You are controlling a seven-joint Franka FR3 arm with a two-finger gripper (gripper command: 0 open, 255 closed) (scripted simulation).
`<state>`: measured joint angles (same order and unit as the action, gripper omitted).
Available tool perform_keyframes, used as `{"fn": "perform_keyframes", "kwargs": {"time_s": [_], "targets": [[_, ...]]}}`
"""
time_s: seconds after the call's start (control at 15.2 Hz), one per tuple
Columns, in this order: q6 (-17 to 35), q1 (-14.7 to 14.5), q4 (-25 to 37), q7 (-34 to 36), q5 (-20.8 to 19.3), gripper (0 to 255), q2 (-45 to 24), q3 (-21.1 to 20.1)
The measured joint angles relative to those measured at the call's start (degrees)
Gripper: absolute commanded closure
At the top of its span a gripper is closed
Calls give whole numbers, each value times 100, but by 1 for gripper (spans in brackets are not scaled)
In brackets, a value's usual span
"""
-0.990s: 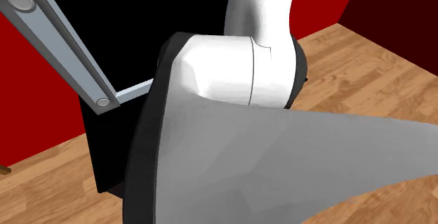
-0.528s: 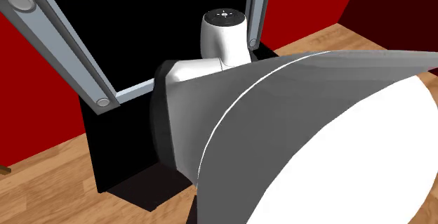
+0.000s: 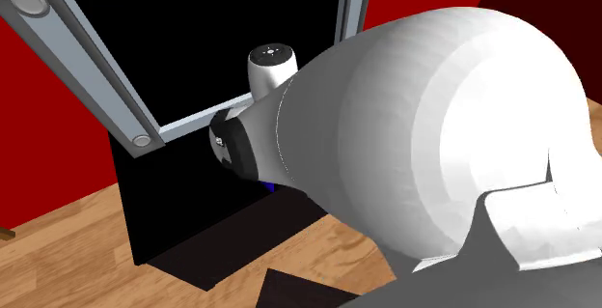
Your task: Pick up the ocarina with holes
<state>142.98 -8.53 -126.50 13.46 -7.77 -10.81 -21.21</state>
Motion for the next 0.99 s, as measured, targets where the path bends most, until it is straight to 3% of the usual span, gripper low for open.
{"fn": "perform_keyframes", "kwargs": {"time_s": [0.59, 0.86, 0.99], "targets": [[372, -784, 1349, 754, -1125, 0, -1905, 381], [315, -1163, 2268, 872, -1397, 0, -2814, 565], [335, -1240, 2412, 897, -1450, 0, -2989, 605]]}}
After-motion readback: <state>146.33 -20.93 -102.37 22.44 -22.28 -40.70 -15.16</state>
